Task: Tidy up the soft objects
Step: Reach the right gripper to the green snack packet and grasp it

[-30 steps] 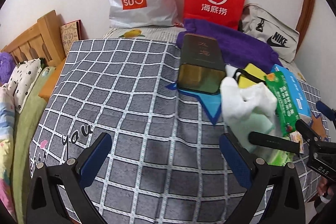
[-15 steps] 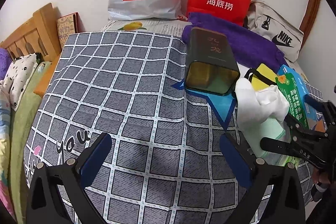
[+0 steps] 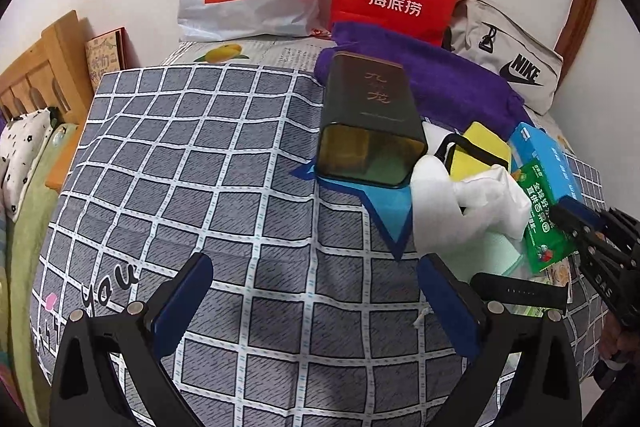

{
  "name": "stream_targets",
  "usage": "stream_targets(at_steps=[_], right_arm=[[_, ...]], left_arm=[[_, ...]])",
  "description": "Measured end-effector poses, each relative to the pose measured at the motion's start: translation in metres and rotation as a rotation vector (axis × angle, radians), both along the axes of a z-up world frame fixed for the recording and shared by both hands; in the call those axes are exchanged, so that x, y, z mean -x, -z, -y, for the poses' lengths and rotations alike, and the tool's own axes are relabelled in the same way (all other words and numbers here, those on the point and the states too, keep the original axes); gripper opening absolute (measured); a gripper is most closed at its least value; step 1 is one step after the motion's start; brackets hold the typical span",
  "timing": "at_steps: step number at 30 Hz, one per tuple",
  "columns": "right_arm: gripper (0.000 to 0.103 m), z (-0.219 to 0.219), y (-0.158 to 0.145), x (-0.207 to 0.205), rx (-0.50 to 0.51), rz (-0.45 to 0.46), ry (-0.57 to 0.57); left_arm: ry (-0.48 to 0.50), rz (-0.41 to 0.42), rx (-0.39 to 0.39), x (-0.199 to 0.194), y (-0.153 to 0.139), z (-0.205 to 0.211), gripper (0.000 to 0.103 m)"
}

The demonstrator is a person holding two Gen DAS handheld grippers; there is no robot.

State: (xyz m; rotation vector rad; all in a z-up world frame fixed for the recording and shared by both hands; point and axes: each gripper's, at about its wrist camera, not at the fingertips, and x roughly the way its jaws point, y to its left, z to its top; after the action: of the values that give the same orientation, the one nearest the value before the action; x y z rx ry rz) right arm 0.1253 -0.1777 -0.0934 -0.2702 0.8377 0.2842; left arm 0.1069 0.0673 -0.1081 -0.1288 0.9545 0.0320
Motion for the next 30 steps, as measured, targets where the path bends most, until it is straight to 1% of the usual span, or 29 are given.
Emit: stream_targets(at_steps=[3, 6, 9, 12, 15, 17, 18, 20, 22, 25, 30], right_arm=[[0.022, 0.001, 0.001, 0.006, -0.014, -0.027, -0.019], [0.023, 0.002, 0.001, 0.011, -0.018, -0.034, -0.01], [0.026, 0.005, -0.001, 0.018, -0.036, -0.054, 0.009], [0.027, 0.006, 0.0, 0.022, -0.045, -0.093, 0.032], [0.026, 0.006, 0.012, 0.02, -0.067, -0.158, 0.055], [0.021, 0.006, 0.018, 0.017, -0.071, -0.155, 0.08], [0.016, 0.006, 0.019, 0.016, -0.081, -0.15, 0.091], [0.014, 0.007, 0.02, 0.015, -0.114, -0.127, 0.113], [0.007, 0.009, 0.019, 0.013, -0.133, -0.106, 0.138], [0.003, 0.013, 0.016, 0.014, -0.167, -0.101, 0.151], [0.002, 0.022, 0.006, 0.025, -0.181, -0.089, 0.141]], left_arm=[[0.008, -0.015, 0.012, -0.002, 0.004, 0.004, 0.103], [0.019, -0.027, 0.008, -0.003, 0.008, 0.008, 0.103], [0.028, -0.028, 0.011, -0.003, 0.008, 0.009, 0.103], [0.03, -0.025, 0.019, -0.004, 0.008, 0.008, 0.103], [0.038, -0.027, 0.035, -0.007, 0.01, 0.007, 0.103], [0.046, -0.028, 0.036, -0.007, 0.01, 0.007, 0.103], [0.049, -0.027, 0.036, -0.007, 0.01, 0.007, 0.103], [0.053, -0.027, 0.037, -0.007, 0.01, 0.006, 0.103], [0.05, -0.026, 0.041, -0.007, 0.009, 0.004, 0.103], [0.049, -0.023, 0.049, -0.007, 0.009, 0.002, 0.103], [0.057, -0.028, 0.048, -0.007, 0.01, 0.006, 0.103]])
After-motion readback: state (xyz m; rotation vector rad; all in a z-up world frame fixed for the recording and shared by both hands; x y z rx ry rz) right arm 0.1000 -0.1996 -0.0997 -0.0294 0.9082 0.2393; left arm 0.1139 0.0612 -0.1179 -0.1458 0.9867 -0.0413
